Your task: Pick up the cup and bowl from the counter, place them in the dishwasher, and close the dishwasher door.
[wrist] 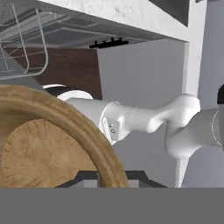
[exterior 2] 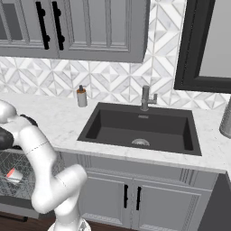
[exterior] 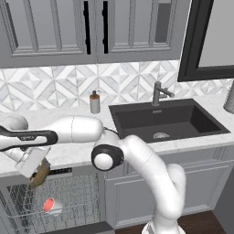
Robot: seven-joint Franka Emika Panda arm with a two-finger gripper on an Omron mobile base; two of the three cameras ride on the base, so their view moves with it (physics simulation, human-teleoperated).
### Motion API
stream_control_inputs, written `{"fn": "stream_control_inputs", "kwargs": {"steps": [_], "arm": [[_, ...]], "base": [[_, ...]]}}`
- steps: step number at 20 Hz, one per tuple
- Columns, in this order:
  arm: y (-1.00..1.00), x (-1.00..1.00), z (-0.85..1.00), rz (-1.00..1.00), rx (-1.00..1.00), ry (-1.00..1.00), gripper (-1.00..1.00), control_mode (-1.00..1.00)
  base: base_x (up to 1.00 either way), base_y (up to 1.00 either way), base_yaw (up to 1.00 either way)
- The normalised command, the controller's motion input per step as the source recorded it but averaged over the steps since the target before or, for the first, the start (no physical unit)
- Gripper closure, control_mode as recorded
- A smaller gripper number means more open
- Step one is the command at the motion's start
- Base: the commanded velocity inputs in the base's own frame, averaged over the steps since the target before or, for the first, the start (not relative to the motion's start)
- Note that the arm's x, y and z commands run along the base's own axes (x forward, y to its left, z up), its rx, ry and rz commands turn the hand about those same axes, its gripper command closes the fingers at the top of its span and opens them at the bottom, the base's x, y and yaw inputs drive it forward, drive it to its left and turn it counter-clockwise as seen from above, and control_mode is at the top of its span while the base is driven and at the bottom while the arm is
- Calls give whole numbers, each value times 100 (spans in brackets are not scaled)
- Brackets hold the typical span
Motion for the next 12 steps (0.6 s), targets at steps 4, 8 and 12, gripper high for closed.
{"fn": "stream_control_inputs", "kwargs": {"steps": [4, 8, 12], "arm": [[-100, -100, 38, -7, -25, -12, 100, -100], [-72, -73, -14, -3, 3, -62, 100, -100], [-13, 1, -68, 1, 0, -56, 100, -100]], "base": [[0, 0, 0], [0, 0, 0], [0, 0, 0]]}}
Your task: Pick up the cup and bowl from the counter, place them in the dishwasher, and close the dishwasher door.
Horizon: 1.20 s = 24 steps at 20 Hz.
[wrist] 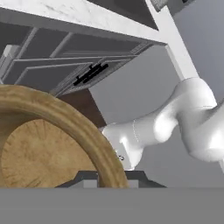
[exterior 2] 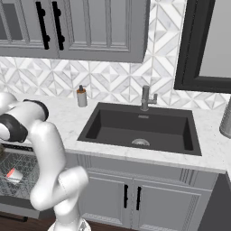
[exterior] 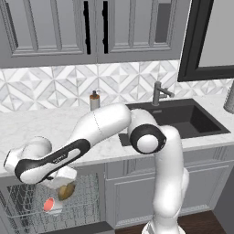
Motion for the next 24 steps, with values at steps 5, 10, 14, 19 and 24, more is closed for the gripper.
{"fn": "stream_control_inputs", "kwargs": {"steps": [5, 10, 14, 19, 24], "arm": [[-16, 45, -21, 14, 1, -4, 100, -100], [4, 12, -34, 24, 2, 10, 100, -100], [26, 28, -46, 33, 15, 3, 100, -100], [35, 50, -57, 27, 17, 9, 100, -100], [42, 43, -57, 9, 10, 11, 100, -100]], "base": [[0, 0, 0], [0, 0, 0], [0, 0, 0], [0, 0, 0], [0, 0, 0]]}}
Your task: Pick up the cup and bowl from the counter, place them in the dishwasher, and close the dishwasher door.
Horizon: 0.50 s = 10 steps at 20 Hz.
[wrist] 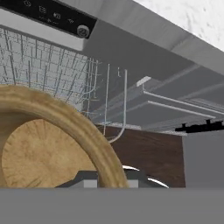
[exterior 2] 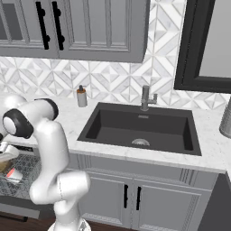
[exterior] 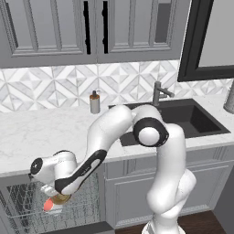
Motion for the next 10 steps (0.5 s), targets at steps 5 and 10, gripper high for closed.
{"fn": "stream_control_inputs", "kwargs": {"steps": [5, 10], "arm": [[55, 32, -55, -11, 0, 1, 100, -100], [44, 28, -36, -26, 0, 2, 100, -100]], "base": [[0, 0, 0], [0, 0, 0]]}}
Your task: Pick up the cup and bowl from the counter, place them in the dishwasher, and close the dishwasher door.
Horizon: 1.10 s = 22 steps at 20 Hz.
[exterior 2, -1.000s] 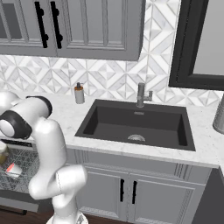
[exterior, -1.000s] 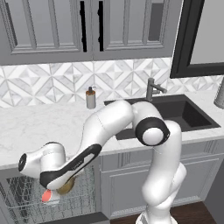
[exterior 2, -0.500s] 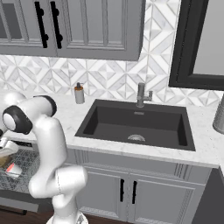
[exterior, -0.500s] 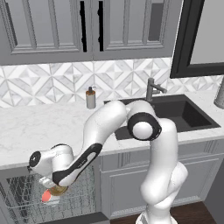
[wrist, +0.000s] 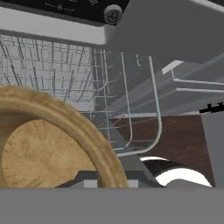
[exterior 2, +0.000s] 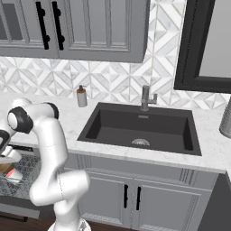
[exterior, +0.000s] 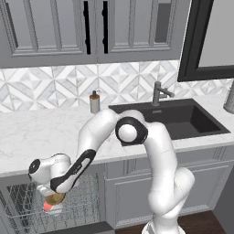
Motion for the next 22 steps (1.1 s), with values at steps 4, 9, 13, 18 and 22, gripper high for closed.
{"fn": "stream_control_inputs", "kwargs": {"steps": [4, 9, 13, 18, 22], "arm": [[29, 35, -35, -24, 0, 5, 100, -100], [14, 27, -37, -16, 0, 0, 100, -100], [0, 18, -40, -3, 0, 0, 100, -100], [-2, 7, -44, 0, 0, 0, 100, -100], [-8, 0, -27, 0, 0, 0, 100, -100]], "base": [[0, 0, 0], [0, 0, 0], [0, 0, 0], [0, 0, 0], [0, 0, 0]]}}
